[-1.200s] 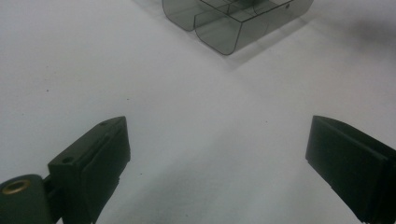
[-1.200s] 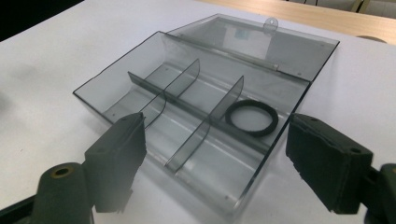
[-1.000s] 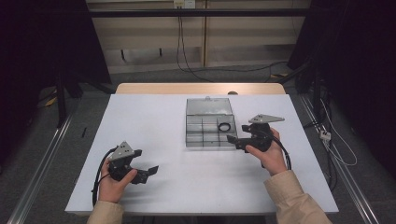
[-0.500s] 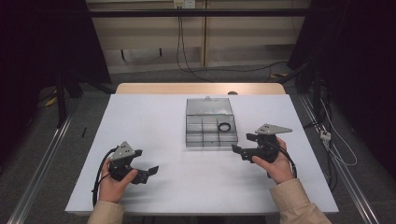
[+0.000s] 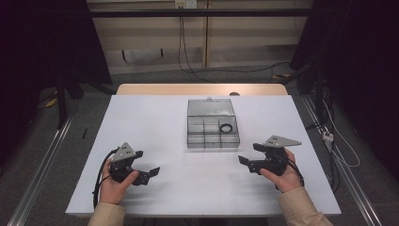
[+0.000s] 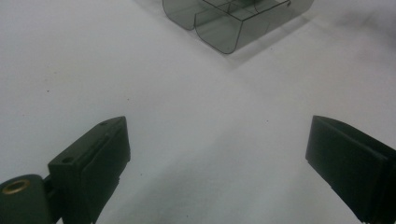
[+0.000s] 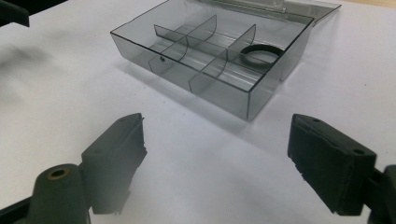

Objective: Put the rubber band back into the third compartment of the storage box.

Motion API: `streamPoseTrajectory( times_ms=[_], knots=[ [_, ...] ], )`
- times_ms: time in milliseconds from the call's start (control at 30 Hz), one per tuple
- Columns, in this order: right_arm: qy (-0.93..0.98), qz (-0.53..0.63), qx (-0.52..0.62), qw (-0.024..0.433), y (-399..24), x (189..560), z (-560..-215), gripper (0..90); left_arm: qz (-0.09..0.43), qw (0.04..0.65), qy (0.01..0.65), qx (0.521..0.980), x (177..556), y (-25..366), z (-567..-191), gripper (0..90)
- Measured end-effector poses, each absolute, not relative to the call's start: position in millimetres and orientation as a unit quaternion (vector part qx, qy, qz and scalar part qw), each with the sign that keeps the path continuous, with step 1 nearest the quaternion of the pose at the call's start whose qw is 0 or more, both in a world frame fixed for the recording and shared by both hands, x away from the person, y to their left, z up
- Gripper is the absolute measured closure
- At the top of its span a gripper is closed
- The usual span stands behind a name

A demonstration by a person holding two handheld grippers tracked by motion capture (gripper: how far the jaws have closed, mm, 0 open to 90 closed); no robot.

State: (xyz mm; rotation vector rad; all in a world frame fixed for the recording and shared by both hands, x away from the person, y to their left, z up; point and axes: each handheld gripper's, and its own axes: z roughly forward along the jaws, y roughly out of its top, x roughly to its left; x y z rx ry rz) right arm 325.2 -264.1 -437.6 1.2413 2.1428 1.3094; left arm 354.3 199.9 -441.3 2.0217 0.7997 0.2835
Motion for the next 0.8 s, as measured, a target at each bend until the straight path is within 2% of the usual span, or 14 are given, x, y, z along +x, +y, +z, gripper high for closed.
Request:
streamPoseTrajectory(
  times_ms=[800],
  knots=[
    [0.752,0.436,0.461,0.181,-296,298,-461,14.6,0.116,0.451,0.327,0.822,354,199,-442,6.4]
  ],
)
